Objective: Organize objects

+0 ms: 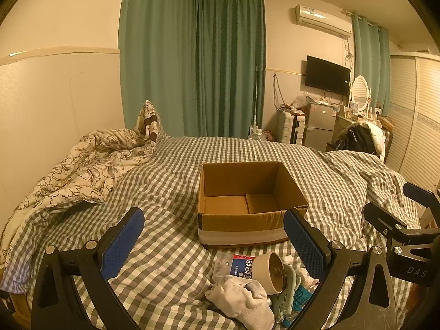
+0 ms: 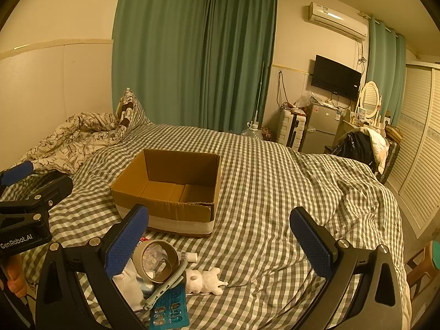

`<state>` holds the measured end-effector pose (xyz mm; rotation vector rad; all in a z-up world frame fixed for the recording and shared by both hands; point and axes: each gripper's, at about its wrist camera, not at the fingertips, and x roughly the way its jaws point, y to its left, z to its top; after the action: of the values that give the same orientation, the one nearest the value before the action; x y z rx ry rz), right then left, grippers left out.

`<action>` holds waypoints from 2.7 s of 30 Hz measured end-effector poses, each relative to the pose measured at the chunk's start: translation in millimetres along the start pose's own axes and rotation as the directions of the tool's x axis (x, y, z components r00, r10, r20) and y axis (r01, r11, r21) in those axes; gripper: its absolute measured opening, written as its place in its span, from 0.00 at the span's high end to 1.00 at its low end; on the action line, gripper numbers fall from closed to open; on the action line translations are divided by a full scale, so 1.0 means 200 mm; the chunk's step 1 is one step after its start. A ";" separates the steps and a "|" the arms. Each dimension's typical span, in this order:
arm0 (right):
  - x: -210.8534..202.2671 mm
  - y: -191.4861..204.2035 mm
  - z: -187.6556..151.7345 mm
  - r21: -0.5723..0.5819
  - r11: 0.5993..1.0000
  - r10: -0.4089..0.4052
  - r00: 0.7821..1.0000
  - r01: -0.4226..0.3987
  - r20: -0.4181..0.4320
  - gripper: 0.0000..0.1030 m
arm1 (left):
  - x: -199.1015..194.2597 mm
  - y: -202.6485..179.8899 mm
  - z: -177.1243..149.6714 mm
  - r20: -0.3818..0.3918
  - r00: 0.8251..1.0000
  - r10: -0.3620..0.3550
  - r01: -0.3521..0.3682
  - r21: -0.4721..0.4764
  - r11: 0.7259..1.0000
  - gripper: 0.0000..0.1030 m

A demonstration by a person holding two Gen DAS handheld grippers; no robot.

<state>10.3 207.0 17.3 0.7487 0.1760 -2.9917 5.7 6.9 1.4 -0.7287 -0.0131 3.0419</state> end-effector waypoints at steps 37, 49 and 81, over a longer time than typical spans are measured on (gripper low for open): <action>0.01 -0.08 -0.05 0.003 0.998 0.060 0.998 -0.060 -0.028 0.00 | 0.09 -0.15 -0.14 -0.113 0.993 0.042 -0.039 0.023 0.999 0.00; 0.36 -0.16 -0.37 -0.015 0.999 0.047 0.977 -0.051 -0.207 0.00 | 0.33 -0.19 -0.47 -0.357 0.933 0.042 -0.042 0.008 0.999 0.04; 0.51 -0.04 -0.44 -0.024 0.981 0.171 0.923 -0.191 -0.344 0.69 | 0.30 -0.24 -0.33 -0.334 0.942 -0.027 0.051 0.064 0.997 0.50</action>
<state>-39.1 222.5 -107.8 1.2018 0.1930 -2.6500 -17.6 55.7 -83.9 -1.2093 0.0835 2.8225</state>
